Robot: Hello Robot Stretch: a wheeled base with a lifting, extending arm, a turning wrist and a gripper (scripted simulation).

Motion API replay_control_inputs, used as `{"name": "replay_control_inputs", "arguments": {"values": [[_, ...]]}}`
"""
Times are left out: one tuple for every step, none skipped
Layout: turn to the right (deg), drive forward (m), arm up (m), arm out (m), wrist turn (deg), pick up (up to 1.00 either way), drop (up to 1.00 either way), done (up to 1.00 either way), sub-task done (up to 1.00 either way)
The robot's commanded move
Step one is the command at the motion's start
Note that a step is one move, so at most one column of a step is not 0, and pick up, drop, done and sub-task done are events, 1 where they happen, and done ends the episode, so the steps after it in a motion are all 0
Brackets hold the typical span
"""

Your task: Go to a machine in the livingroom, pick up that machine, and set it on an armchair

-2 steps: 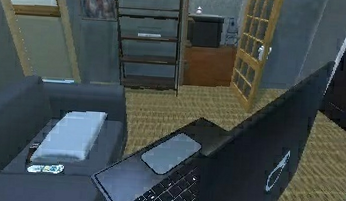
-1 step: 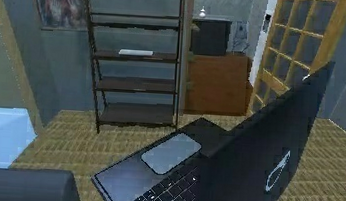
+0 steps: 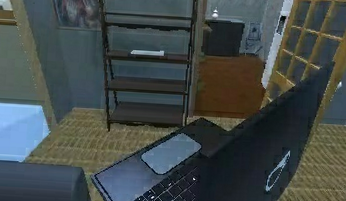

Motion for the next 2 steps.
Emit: {"name": "replay_control_inputs", "arguments": {"values": [[0.0,0.90,0.00,0.00,0.0,0.00,0.00,0.00,0.00],[-27.0,0.00,0.00,0.00,0.0,0.00,0.00,0.00,0.00]]}}
